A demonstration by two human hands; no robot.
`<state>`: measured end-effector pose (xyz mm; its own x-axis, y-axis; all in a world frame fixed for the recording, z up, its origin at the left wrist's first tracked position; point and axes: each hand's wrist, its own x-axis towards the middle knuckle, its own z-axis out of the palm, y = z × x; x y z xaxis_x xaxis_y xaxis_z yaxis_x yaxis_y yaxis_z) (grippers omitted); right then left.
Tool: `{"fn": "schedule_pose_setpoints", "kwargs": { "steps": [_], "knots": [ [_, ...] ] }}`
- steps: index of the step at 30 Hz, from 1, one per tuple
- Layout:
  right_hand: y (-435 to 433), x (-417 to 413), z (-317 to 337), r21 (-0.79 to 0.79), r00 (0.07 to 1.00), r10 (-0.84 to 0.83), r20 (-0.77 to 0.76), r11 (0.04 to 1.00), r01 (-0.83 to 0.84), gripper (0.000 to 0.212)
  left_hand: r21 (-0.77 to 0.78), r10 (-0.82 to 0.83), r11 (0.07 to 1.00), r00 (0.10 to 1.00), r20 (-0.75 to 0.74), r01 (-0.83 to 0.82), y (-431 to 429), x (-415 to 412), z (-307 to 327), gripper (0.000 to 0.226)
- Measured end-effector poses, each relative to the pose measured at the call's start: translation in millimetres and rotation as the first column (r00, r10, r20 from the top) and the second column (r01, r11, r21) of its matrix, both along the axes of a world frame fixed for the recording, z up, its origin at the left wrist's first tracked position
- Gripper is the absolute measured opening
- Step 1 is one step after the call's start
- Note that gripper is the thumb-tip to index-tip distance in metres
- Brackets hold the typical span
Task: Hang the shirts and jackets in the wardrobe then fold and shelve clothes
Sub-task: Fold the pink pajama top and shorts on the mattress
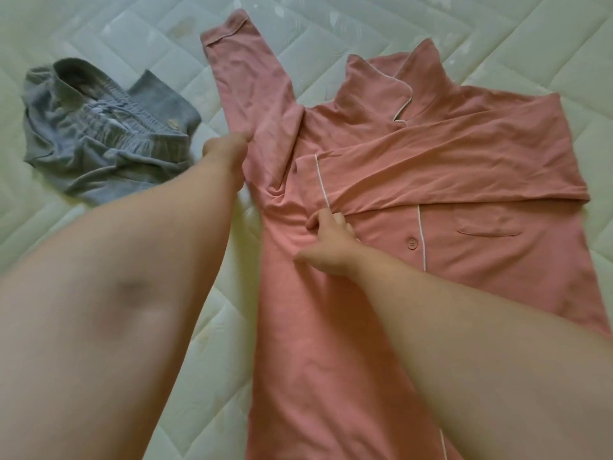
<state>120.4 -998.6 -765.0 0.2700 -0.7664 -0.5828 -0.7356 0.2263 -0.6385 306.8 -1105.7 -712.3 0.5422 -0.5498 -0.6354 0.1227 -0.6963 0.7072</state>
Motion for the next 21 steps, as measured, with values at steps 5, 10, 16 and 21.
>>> {"fn": "schedule_pose_setpoints", "kwargs": {
  "steps": [5, 10, 16, 21],
  "knots": [
    [-11, 15, -9, 0.073, 0.995, -0.088, -0.048, 0.993, 0.091, 0.054, -0.072, 0.042, 0.995, 0.947, -0.319, -0.069, -10, 23, 14, 0.025],
    [-12, 24, -13, 0.082, 0.984, -0.108, -0.143, 0.989, 0.120, 0.061, -0.173, 0.145, 0.951, 0.867, -0.477, -0.255, -4, 52, 31, 0.026],
    [-18, 25, -10, 0.118, 0.983, -0.123, -0.139, 0.983, 0.140, 0.065, -0.257, 0.280, 0.843, 0.793, -0.541, -0.472, 8, 82, 43, 0.015],
    [-19, 22, -4, 0.155, 0.986, -0.119, -0.119, 0.978, 0.137, 0.063, -0.338, 0.369, 0.767, 0.806, -0.463, -0.545, 31, 77, 65, 0.021]
  ]
}}
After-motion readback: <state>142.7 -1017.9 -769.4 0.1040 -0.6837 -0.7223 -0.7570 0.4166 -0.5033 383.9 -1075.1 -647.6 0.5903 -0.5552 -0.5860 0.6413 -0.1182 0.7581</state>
